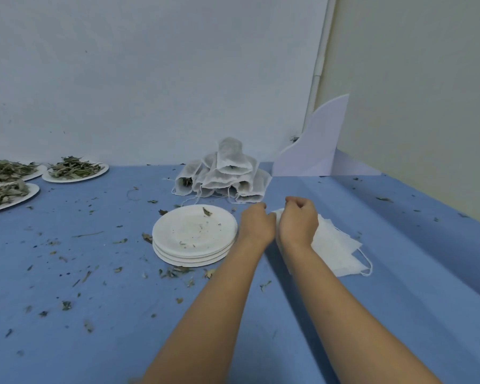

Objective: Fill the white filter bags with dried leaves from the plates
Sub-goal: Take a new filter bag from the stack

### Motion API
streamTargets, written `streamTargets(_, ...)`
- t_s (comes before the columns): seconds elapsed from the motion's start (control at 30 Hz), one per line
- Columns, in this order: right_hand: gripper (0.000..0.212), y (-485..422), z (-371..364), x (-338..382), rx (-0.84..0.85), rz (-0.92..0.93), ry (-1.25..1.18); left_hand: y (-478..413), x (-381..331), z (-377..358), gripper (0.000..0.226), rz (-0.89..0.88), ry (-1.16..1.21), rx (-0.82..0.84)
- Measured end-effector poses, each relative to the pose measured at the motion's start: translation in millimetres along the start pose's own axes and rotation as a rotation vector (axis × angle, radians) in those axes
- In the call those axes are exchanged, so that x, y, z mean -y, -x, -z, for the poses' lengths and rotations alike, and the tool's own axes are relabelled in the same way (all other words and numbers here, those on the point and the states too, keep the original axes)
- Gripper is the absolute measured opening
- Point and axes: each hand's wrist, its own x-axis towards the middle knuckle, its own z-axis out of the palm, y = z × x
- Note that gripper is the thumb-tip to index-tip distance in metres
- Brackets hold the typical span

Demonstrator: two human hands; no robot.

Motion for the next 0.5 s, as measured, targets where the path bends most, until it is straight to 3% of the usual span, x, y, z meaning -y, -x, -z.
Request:
streamTargets(0.17,0.018,0.5,1.2,-2.4,0.040,-0.008,-0.015,1.8,-3.5,-5.1,0.017,0.008,0.035,-0.112)
streamTargets(0.33,0.021,2.8,1.2,-3.5,0.046,0.009,-0.010,4.1,-2.1,-5.4,0.043,0.012,0.046,-0.131)
streamTargets(0.5,0.021,2.2,0.5,-11.7,0.042,-0.027,0.010,1.4,1.9,-10.1,0.027,0.003,-0.003,-0.058)
